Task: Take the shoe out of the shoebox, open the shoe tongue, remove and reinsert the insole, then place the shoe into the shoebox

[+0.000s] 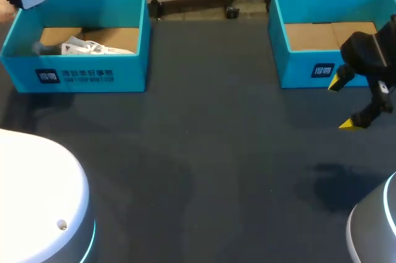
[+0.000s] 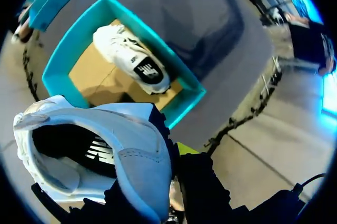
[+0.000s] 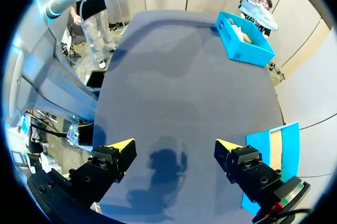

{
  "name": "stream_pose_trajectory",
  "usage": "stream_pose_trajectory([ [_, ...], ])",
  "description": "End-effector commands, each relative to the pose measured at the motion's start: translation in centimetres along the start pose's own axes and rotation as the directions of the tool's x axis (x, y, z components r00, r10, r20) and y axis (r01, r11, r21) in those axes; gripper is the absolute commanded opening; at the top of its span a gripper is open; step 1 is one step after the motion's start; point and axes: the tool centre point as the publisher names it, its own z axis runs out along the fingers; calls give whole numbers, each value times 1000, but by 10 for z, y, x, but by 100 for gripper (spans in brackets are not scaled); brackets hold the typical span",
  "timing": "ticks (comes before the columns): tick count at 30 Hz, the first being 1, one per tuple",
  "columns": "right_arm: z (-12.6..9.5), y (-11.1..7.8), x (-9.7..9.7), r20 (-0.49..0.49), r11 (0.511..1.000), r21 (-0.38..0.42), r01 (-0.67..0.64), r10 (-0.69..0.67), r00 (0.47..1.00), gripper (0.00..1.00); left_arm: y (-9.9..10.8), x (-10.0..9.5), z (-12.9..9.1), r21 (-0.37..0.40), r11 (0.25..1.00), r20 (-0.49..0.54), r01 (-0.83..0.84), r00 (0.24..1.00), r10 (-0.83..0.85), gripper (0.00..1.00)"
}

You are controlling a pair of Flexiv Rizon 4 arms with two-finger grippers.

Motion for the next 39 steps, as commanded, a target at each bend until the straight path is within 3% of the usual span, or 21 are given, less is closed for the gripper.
stream_pose_trajectory([
  [1, 1, 1, -2, -5, 1000, 3, 0, 0, 1000, 100, -1, 5, -5, -103, 841, -33, -532, 847, 531, 0],
  [12, 1, 1, -2, -5, 1000, 3, 0, 0, 1000, 100, 18, -9, -15, -47, 640, 69, -767, 637, 768, 0],
  [39, 1, 1, -2, -5, 1000, 3, 0, 0, 1000, 100, 17, -14, -14, -39, 637, 67, -770, 634, 770, 0],
])
